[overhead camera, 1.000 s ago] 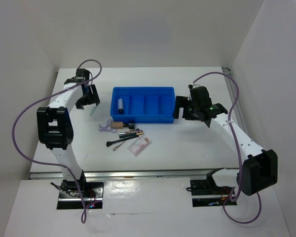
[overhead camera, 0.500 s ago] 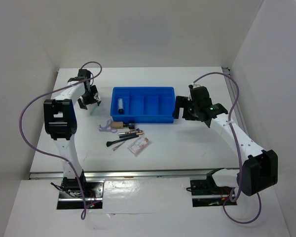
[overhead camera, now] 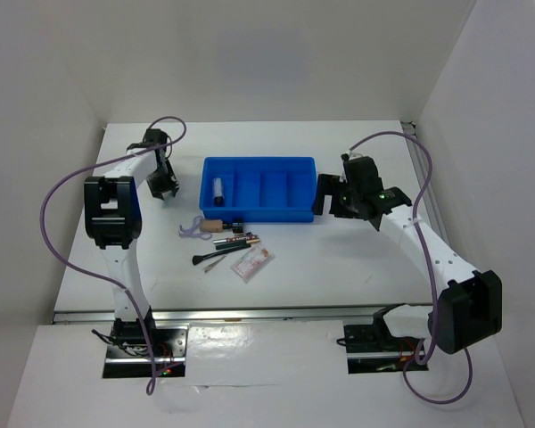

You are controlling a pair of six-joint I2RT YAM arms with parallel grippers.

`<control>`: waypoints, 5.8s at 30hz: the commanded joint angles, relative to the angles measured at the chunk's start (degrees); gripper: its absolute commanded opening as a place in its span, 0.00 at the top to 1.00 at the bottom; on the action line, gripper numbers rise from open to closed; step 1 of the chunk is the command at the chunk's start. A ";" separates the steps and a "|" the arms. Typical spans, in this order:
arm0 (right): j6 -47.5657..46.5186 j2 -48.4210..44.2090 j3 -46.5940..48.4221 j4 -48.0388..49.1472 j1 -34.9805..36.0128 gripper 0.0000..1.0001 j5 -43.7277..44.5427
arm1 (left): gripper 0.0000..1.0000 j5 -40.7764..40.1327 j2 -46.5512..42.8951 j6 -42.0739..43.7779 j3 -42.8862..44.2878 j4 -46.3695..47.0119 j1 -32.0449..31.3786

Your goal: Organize the makeup

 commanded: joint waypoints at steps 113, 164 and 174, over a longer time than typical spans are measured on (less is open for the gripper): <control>1.33 -3.34 -3.87 0.12 -0.22 0.00 -1.80 | 0.42 2.55 -31.02 -7.32 -33.91 3.41 -8.17; 2.64 1.50 3.34 -1.54 -0.22 0.00 1.10 | 1.00 -2.20 -38.24 -8.28 -3.98 -11.62 -19.75; 6.25 -2.55 2.19 -5.33 -0.74 0.00 8.05 | 1.00 -12.83 -7.30 -7.67 25.22 -18.82 -29.00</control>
